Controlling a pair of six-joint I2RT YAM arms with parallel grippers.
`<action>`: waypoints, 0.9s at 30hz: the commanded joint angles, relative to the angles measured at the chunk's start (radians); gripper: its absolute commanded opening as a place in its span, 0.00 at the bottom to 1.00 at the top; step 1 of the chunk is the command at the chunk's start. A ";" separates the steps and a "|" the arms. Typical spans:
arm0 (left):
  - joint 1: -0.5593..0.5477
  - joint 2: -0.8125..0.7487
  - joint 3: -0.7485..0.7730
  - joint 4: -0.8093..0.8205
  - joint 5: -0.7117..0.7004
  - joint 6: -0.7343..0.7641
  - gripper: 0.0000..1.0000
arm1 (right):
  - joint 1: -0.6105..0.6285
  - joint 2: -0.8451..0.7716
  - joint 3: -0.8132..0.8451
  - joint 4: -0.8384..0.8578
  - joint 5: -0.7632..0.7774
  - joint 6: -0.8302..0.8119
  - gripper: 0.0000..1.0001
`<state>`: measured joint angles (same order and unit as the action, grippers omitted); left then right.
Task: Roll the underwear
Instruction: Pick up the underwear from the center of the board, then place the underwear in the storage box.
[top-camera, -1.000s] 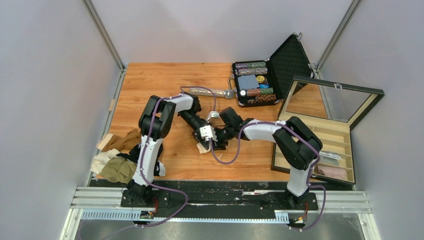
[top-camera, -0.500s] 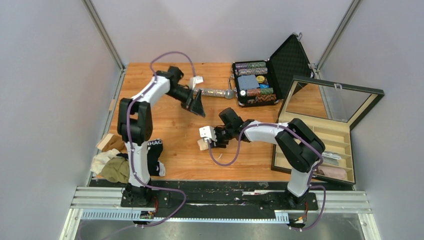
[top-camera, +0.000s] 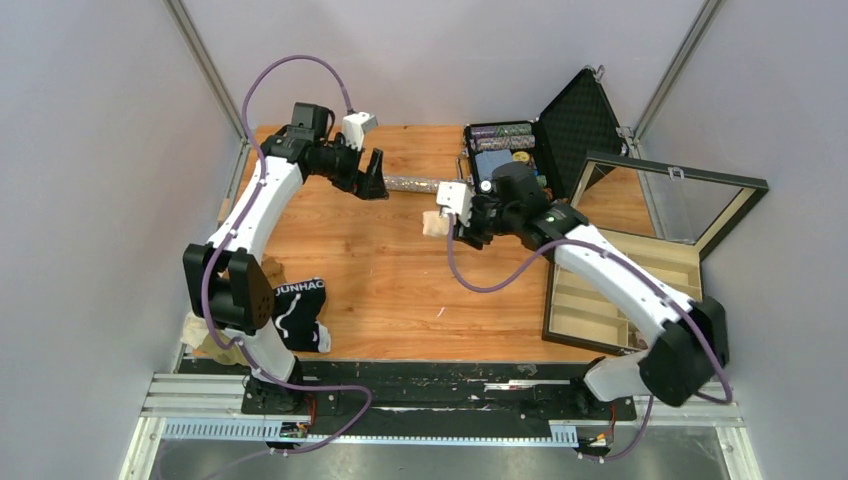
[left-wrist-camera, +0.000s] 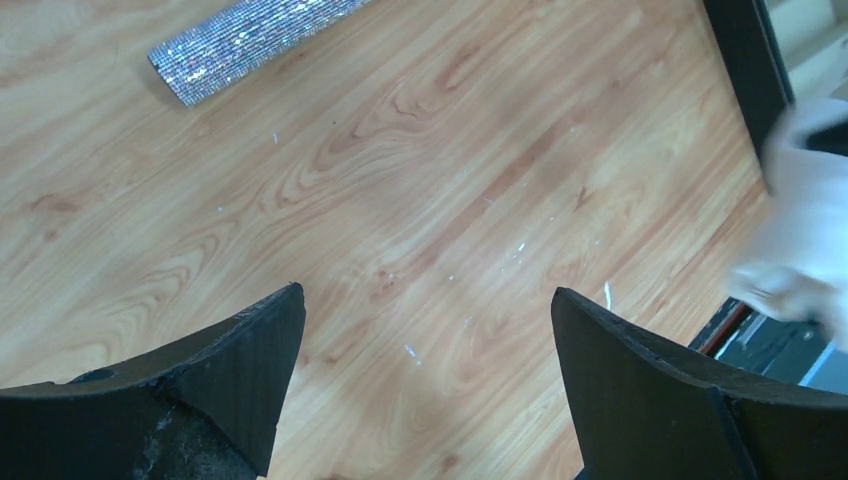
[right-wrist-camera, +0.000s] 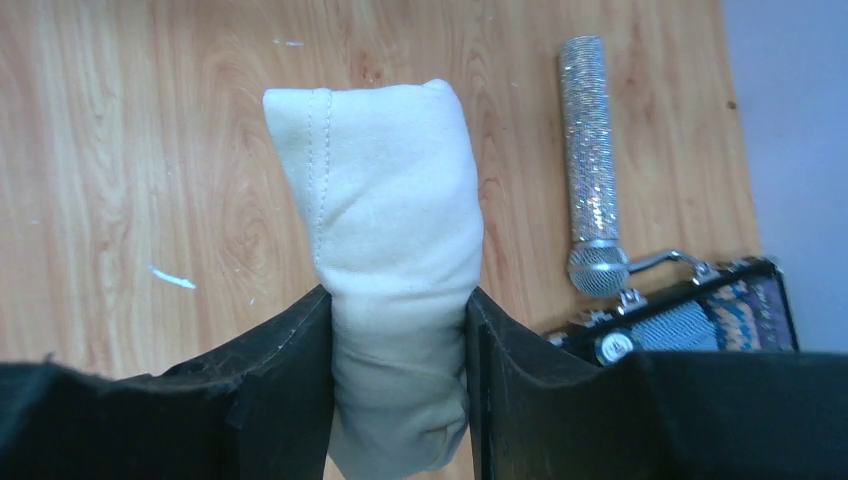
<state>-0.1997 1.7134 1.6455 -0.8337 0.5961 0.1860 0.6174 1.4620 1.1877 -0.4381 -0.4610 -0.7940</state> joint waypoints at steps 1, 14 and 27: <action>-0.003 0.040 0.035 0.054 -0.029 -0.222 1.00 | -0.057 -0.162 0.024 -0.244 0.037 0.145 0.00; -0.008 0.079 -0.008 0.222 0.249 -0.296 1.00 | -0.686 -0.554 -0.164 -0.720 -0.018 -0.303 0.00; -0.012 0.068 -0.027 0.213 0.293 -0.264 1.00 | -1.013 -0.448 -0.231 -0.802 -0.038 -0.774 0.00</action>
<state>-0.2081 1.7901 1.6295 -0.6373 0.8532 -0.0849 -0.3672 0.9684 0.9775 -1.2285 -0.4805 -1.3899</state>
